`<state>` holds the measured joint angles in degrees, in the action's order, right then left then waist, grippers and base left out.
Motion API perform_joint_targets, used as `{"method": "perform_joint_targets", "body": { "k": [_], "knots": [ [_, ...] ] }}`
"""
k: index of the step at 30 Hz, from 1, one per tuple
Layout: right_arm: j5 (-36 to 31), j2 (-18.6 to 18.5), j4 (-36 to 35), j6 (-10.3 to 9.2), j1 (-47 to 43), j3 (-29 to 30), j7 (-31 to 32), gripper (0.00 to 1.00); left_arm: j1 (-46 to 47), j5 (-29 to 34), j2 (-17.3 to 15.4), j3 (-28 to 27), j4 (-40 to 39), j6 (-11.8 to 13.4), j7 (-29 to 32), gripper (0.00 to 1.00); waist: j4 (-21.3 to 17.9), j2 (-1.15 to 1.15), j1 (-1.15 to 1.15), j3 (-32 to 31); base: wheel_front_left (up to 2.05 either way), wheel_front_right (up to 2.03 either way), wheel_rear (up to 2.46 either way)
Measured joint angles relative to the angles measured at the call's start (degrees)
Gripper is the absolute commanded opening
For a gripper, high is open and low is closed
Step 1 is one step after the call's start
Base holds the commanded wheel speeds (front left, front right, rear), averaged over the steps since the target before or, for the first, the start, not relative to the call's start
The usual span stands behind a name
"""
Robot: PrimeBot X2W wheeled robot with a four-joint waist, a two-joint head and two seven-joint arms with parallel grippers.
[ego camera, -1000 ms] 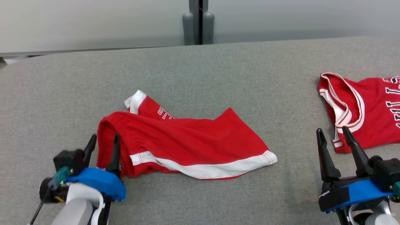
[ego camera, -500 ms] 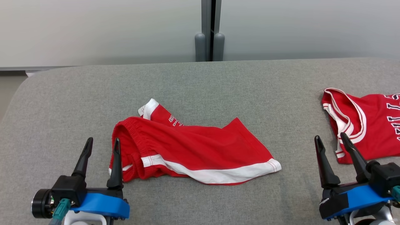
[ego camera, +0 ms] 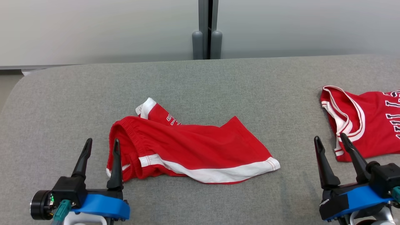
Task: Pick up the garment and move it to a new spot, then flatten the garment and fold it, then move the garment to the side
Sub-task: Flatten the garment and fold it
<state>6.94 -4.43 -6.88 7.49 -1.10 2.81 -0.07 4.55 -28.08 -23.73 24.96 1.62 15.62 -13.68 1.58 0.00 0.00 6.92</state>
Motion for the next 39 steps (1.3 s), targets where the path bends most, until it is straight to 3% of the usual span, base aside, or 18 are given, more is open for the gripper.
{"method": "perform_joint_targets", "body": {
  "k": [4,12,20,21,22,27,39],
  "knots": [
    [0.03,0.02,0.18,0.0,0.03,-0.22,-0.01,1.0,1.28,-0.05,-0.02,1.48,-0.31,-1.11,2.26,1.0,-0.04,0.0,0.0,0.72,0.0,0.0,0.0],
    [0.27,-0.01,1.18,0.0,0.8,-0.96,-0.02,1.0,2.2,-5.24,2.35,6.82,3.37,-5.36,13.77,1.0,-0.82,0.0,0.0,3.02,0.0,0.0,0.0],
    [0.44,0.03,1.97,0.0,1.42,-0.79,-0.26,1.0,3.13,-7.8,3.32,6.34,7.43,-6.59,14.82,1.0,-1.19,0.0,0.0,4.62,0.0,0.0,0.0],
    [0.44,0.03,2.01,0.0,1.55,-0.81,-0.27,1.0,3.4,-7.89,3.39,6.34,7.71,-7.0,14.58,0.35,-1.24,0.0,0.0,4.77,0.0,0.0,0.0],
    [0.44,0.03,2.11,0.0,1.6,-0.85,-0.29,1.0,3.81,-8.16,3.44,6.3,7.82,-7.53,14.06,0.0,-1.27,0.0,0.0,4.95,0.0,0.0,0.0],
    [0.68,-0.98,5.53,0.0,2.2,-2.45,-0.27,1.0,5.41,-7.56,3.43,6.02,8.44,-7.69,12.56,0.0,-1.13,0.0,0.0,5.72,0.0,0.0,0.0],
    [3.13,-2.56,23.03,0.0,8.72,-13.47,-2.54,1.0,7.69,-6.35,3.59,6.3,8.27,-7.56,10.98,0.0,0.95,0.0,0.0,8.6,0.0,0.0,0.0]
  ]
}}
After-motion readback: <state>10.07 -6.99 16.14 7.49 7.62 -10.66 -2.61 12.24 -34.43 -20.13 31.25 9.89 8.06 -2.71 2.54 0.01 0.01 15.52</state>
